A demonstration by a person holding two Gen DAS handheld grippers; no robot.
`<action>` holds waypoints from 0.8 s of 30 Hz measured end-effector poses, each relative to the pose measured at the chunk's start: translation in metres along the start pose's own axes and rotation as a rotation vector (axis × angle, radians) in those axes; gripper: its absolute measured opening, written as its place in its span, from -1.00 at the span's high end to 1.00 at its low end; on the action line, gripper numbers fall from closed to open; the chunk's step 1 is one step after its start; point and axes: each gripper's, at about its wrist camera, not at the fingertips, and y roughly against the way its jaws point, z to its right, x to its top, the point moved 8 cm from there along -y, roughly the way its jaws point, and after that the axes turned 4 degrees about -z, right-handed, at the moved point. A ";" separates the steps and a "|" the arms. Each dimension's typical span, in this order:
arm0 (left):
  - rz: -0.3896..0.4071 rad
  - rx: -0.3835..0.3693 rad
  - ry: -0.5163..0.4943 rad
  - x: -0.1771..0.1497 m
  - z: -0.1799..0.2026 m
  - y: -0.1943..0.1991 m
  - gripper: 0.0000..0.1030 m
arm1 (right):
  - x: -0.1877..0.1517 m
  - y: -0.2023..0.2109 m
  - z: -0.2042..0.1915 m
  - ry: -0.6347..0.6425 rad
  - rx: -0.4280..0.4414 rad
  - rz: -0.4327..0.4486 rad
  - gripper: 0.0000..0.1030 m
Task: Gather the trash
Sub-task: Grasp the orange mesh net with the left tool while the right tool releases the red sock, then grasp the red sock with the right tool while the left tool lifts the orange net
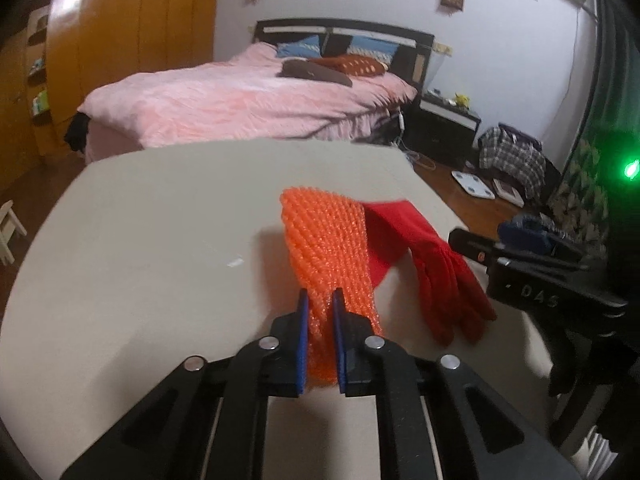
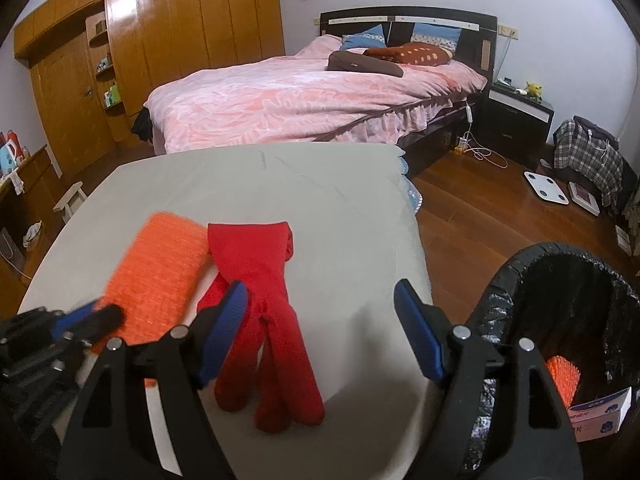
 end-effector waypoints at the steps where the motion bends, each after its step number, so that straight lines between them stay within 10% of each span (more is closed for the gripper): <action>1: 0.012 0.006 0.007 0.003 -0.004 0.005 0.79 | 0.000 0.001 0.000 0.000 0.001 0.000 -0.43; 15: 0.000 0.178 0.066 0.004 -0.076 0.002 0.76 | 0.008 -0.014 -0.033 0.049 0.035 -0.012 -0.50; 24: 0.016 0.188 0.127 -0.001 -0.090 0.002 -0.06 | 0.012 -0.019 -0.038 0.061 0.038 -0.012 -0.77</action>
